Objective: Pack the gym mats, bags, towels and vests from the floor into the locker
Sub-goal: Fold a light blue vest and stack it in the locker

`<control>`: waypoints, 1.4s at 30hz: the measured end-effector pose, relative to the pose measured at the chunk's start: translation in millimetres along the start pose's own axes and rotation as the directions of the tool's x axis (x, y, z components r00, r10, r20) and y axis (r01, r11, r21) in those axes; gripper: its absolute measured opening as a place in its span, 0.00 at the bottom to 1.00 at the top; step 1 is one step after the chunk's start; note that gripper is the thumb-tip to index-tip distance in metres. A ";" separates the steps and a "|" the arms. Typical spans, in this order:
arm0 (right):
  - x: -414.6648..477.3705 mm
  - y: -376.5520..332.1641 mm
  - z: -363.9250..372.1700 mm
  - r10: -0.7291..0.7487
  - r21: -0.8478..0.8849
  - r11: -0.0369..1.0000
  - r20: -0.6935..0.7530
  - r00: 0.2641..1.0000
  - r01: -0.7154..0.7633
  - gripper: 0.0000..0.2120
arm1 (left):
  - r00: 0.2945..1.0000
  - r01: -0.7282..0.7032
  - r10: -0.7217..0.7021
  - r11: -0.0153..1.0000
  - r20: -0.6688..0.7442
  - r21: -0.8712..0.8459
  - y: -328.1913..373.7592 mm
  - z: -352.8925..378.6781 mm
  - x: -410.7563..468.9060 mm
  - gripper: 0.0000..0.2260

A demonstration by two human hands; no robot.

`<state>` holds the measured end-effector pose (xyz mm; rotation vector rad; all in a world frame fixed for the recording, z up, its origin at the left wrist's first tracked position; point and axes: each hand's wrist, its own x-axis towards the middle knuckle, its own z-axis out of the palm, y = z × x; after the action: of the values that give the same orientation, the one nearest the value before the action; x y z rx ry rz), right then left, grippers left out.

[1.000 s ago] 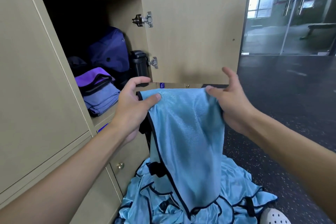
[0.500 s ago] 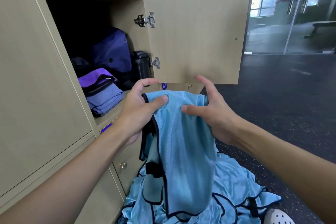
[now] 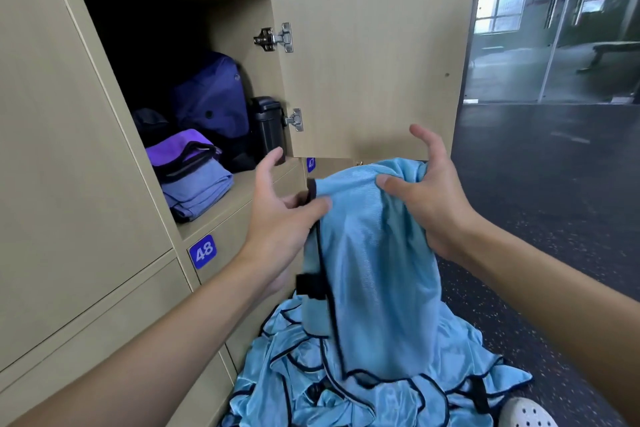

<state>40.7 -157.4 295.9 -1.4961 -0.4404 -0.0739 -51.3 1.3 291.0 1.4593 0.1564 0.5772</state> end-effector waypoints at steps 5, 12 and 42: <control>-0.5 -1.0 -3.0 0.066 -0.016 0.998 0.077 0.995 -0.065 0.39 | 0.998 -0.053 0.053 0.998 0.021 -0.028 7.8 -4.4 6.6 0.19; -3.0 0.4 -5.0 0.154 -0.070 0.988 0.305 0.940 -0.139 0.40 | 0.999 -0.016 0.015 1.000 -0.034 -0.012 24.0 -19.3 17.7 0.11; 1.1 -5.0 -18.4 0.141 -0.461 0.886 0.365 0.920 0.047 0.14 | 0.946 -0.069 -0.085 0.890 0.312 0.450 21.4 -32.9 12.7 0.30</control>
<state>44.5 -175.5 300.7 -2.0059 -0.7448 0.1769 -60.7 36.4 310.5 1.9928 0.0371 0.2906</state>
